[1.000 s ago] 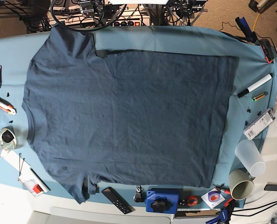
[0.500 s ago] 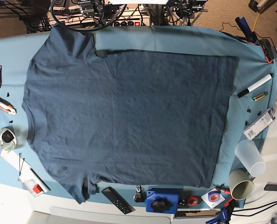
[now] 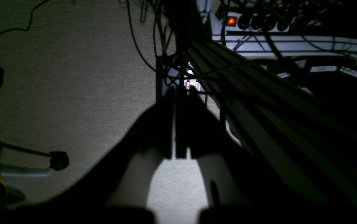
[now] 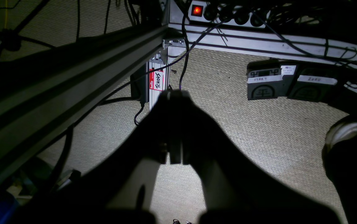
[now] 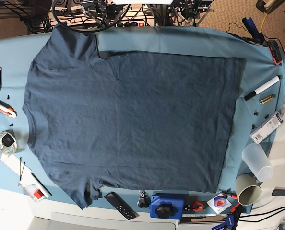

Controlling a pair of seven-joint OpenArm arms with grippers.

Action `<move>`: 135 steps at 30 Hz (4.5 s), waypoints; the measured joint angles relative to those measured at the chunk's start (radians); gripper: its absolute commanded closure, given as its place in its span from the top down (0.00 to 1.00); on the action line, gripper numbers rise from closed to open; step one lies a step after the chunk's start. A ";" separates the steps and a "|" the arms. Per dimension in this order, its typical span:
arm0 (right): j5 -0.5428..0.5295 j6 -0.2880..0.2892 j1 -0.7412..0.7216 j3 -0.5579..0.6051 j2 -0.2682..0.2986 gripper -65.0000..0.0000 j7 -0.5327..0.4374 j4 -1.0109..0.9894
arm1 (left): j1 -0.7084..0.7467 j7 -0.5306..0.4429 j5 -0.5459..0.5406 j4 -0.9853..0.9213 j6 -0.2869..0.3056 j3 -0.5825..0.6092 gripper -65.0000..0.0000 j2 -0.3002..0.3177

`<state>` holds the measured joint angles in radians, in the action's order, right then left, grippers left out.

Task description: Fold the T-shirt properly

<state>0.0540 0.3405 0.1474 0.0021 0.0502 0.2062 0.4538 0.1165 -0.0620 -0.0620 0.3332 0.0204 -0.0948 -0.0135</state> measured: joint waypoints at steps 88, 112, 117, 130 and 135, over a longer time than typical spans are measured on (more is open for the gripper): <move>-0.671 0.079 0.730 -0.635 0.281 0.49 0.800 1.673 | 1.014 0.399 -0.009 1.862 -0.003 0.001 0.00 0.249; -1.054 0.334 0.609 -0.636 0.184 0.49 0.878 1.352 | 0.985 0.400 -0.009 1.862 -0.001 0.000 0.00 0.249; -1.062 0.335 0.586 -0.636 0.183 0.49 0.871 1.352 | 0.982 0.402 -0.009 1.862 0.000 0.000 0.00 0.249; -1.064 0.345 0.531 -0.636 0.183 0.44 0.876 1.352 | 0.898 0.397 -0.010 1.862 -0.012 0.000 0.21 0.249; -1.062 0.345 0.531 -0.636 0.183 0.44 0.879 1.352 | 0.803 0.399 -0.013 1.862 -0.007 0.001 0.32 0.249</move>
<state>-1.0084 0.6857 0.6788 -0.6338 0.2333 1.0847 1.8053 0.9192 0.3370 -0.0753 2.1952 0.0132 -0.0937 0.2352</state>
